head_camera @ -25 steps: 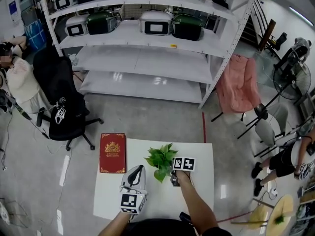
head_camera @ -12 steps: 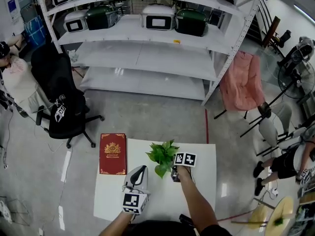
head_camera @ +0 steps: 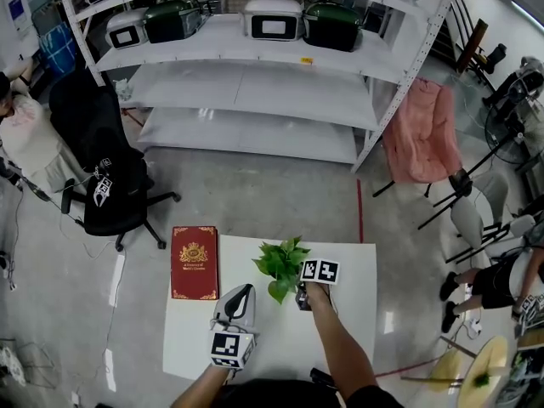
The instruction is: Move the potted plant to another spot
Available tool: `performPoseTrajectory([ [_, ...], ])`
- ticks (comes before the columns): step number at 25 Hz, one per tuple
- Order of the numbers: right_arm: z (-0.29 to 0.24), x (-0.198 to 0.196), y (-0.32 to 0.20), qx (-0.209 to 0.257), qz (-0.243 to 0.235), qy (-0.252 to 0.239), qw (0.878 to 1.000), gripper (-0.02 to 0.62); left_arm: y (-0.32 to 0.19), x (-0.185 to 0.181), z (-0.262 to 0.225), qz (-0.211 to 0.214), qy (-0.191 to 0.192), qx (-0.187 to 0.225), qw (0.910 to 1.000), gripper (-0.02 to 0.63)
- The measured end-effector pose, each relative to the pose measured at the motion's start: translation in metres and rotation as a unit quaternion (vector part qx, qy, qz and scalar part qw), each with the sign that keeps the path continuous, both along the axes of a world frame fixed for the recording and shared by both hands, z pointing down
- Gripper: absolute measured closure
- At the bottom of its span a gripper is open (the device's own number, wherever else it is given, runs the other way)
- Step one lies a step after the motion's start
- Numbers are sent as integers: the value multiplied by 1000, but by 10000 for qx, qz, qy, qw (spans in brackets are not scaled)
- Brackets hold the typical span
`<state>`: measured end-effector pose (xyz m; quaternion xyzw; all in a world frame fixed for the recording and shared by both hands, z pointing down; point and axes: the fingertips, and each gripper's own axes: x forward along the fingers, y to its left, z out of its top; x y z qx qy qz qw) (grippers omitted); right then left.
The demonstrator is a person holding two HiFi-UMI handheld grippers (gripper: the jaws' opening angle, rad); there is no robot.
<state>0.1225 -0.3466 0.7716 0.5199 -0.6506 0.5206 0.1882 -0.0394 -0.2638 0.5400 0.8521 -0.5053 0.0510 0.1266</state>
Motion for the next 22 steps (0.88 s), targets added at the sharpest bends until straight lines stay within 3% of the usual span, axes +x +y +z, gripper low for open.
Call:
performPoseTrajectory([
  [7,-1,-6,-1,-37,-51,71,10000,557,3,2,-3,74,242,33,9997,588],
  [22,-7,-3,-2,0,22,146,9999,545,14,-5,-8,48,291,91,9995,588],
])
